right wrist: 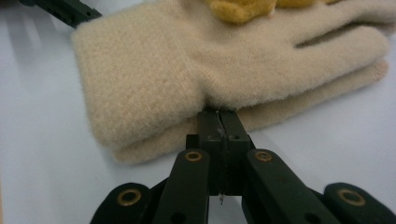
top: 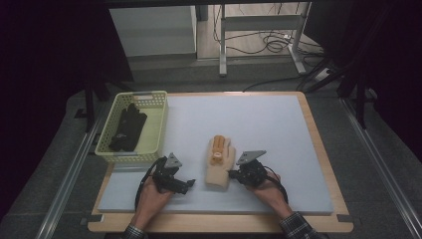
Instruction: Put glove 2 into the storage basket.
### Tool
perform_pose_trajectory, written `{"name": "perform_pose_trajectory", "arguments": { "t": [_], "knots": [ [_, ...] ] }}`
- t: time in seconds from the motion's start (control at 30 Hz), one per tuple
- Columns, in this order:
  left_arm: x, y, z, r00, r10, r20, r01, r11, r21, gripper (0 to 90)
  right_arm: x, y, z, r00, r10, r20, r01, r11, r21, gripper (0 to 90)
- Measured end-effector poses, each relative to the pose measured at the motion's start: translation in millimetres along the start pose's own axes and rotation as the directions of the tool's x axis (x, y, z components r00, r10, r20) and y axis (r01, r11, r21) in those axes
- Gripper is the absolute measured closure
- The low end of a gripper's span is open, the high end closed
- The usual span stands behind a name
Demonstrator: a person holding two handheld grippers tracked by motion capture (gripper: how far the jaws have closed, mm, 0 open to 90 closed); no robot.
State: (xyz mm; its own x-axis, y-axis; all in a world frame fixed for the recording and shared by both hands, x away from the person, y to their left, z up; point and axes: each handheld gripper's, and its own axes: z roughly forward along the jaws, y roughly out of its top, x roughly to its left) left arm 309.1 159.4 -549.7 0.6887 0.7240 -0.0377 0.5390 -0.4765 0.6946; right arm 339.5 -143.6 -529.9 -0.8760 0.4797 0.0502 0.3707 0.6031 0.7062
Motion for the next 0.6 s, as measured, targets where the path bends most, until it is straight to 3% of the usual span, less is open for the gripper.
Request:
{"name": "perform_pose_trajectory", "arguments": {
  "t": [0.43, 0.6],
  "knots": [
    [1.8, -7.2, -6.3, 1.0000, 0.007, 0.004, -0.007, 1.0000, 0.004, 2.4, 11.8, 16.0, 22.2, 0.9999, -0.011, 0.008, 0.011, 0.9997, -0.022, 88.3],
    [1.6, -7.3, -6.3, 1.0000, 0.008, 0.003, -0.008, 1.0000, 0.004, 2.4, 15.2, 23.3, 30.6, 0.9993, -0.008, 0.038, 0.009, 0.9996, -0.025, 88.3]
  ]
}}
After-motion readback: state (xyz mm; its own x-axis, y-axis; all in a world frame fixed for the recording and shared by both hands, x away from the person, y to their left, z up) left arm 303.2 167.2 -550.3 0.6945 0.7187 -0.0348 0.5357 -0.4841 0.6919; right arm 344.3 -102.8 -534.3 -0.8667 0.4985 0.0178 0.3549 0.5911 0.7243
